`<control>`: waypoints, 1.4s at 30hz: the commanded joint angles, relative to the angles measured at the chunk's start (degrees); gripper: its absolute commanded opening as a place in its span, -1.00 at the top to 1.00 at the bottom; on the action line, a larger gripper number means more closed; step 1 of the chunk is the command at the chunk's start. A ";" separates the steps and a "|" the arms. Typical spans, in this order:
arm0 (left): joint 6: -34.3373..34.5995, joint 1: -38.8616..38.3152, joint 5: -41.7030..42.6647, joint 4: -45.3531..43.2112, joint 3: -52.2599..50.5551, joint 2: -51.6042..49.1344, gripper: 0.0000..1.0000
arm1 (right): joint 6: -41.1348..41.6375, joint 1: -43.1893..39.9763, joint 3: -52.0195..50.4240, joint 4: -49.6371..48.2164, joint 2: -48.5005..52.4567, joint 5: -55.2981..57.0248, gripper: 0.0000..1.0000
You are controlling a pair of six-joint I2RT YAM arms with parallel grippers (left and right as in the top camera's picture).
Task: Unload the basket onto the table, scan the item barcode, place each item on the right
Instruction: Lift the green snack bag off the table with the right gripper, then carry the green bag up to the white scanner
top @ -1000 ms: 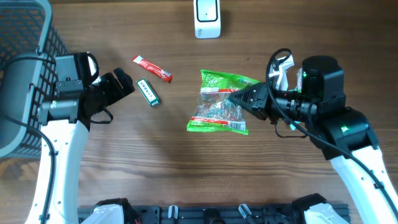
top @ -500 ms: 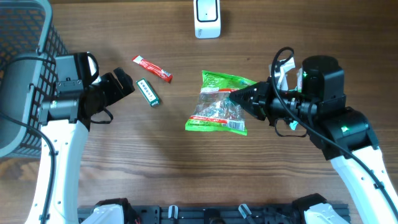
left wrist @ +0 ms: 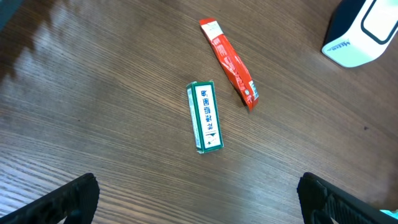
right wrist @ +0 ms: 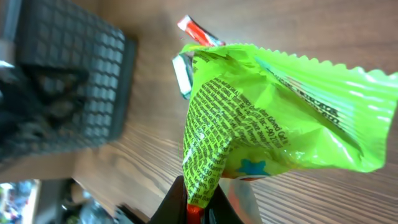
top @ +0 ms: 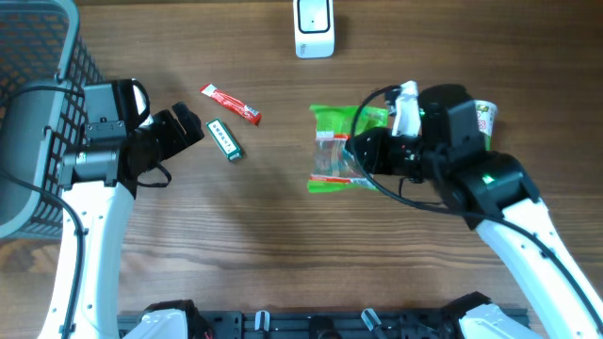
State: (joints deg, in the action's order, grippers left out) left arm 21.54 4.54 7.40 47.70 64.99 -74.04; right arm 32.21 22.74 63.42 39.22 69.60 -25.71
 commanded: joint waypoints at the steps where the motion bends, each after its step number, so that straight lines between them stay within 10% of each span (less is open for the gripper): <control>1: -0.50 -0.20 0.48 -0.11 -0.07 -0.22 -1.00 | -6.43 0.24 -0.22 -1.36 0.09 -2.64 0.91; 9: -0.50 -0.20 0.48 -0.11 -0.07 -0.22 -1.00 | -23.52 0.31 11.02 1.09 2.29 -2.12 0.91; 20: -0.50 -0.20 0.48 -0.11 -0.07 -0.22 -1.00 | -41.59 4.44 59.34 28.74 27.39 11.04 0.91; 34: -0.50 -0.20 0.48 -0.11 -0.07 -0.22 -1.00 | -76.52 6.86 63.63 5.11 49.31 14.75 0.91; 42: -0.50 -0.20 0.48 -0.11 -0.07 -0.22 -1.00 | -79.36 4.79 63.60 -19.19 62.01 17.86 0.91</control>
State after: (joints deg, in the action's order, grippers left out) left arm 21.54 4.54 7.40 47.70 64.97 -74.04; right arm -44.16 29.02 125.38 27.16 128.81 -9.74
